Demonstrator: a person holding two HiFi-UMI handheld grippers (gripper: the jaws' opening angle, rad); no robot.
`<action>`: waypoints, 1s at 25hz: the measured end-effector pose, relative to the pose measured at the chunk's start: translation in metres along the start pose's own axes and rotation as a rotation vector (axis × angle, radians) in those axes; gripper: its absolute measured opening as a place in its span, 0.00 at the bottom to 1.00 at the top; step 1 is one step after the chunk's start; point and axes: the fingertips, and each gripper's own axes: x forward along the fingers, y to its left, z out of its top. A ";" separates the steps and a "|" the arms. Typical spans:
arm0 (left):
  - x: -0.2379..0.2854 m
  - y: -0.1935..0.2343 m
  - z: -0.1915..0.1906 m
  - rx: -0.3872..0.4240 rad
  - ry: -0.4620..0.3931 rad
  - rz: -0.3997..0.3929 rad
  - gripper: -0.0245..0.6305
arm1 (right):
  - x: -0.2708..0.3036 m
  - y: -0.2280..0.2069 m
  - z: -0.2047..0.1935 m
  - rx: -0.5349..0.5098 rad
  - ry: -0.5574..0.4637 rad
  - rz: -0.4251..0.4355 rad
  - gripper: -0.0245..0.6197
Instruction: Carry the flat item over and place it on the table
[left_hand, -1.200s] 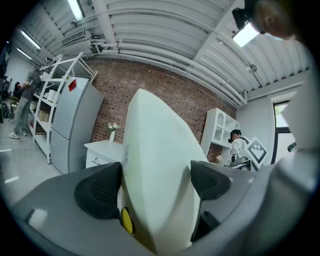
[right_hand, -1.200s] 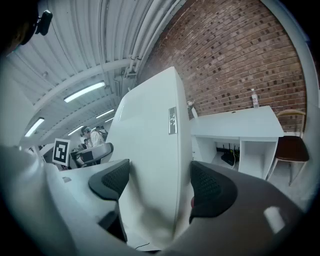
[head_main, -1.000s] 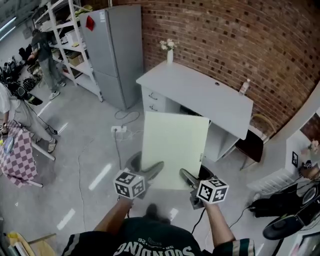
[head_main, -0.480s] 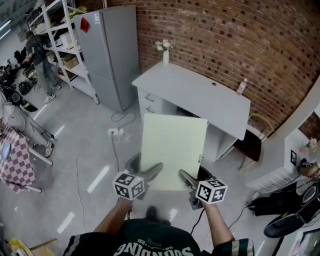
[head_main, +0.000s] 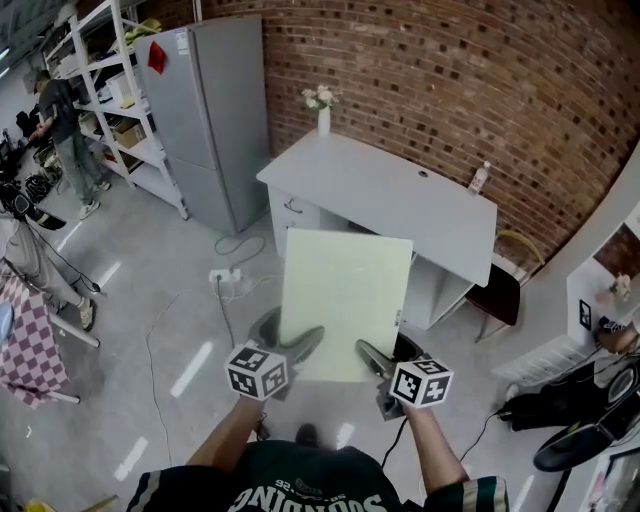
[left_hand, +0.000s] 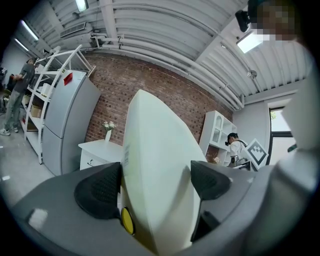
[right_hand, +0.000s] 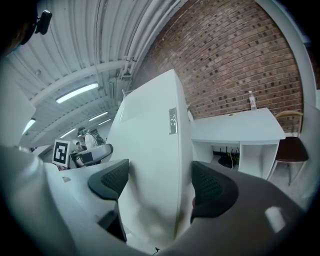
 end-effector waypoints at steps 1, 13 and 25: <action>0.002 0.004 0.001 0.000 0.000 -0.005 0.71 | 0.004 0.000 0.001 0.000 -0.003 -0.004 0.64; 0.032 0.032 0.005 -0.013 0.024 -0.051 0.71 | 0.032 -0.013 0.012 0.024 -0.008 -0.055 0.64; 0.094 0.070 0.019 -0.004 0.042 -0.053 0.70 | 0.083 -0.052 0.046 0.047 -0.019 -0.055 0.64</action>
